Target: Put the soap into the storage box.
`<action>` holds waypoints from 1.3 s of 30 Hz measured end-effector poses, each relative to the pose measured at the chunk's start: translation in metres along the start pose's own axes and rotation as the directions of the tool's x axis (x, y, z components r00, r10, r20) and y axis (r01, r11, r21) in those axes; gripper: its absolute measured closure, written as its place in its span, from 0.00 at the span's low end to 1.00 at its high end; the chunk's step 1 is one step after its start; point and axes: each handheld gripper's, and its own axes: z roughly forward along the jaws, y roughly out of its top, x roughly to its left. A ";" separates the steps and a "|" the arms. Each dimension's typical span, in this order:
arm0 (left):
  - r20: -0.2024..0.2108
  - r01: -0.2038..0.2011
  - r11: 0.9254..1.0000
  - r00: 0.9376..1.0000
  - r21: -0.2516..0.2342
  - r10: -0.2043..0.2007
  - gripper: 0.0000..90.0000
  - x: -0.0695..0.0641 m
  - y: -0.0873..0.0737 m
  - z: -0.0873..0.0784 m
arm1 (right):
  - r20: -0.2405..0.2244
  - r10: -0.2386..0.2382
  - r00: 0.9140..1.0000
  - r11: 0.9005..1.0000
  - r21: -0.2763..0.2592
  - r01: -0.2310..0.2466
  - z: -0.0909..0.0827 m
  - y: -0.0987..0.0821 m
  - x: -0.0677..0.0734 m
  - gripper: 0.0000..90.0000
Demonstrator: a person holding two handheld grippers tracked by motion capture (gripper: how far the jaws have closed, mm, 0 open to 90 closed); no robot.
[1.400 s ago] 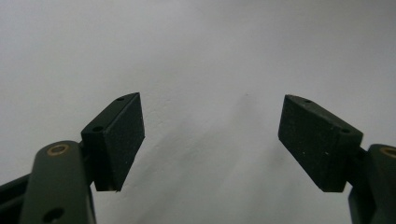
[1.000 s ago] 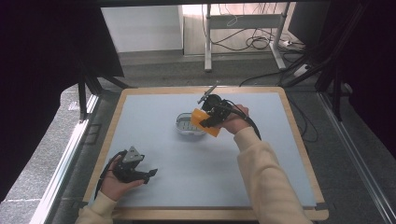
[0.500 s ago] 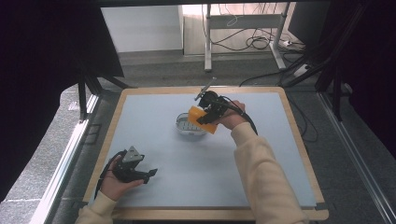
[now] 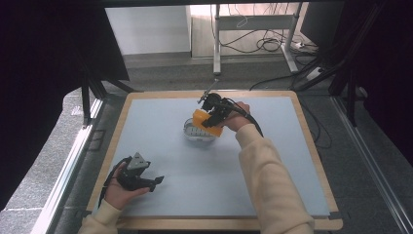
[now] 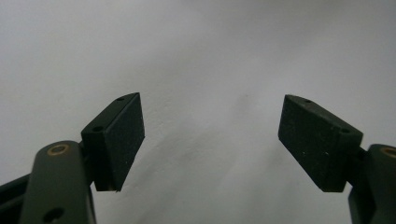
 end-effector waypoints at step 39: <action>0.003 0.005 1.000 1.000 -0.004 -0.005 0.25 0.001 0.000 -0.001 | -0.027 -0.059 0.998 0.998 0.025 0.060 0.035 0.019 -0.021 0.69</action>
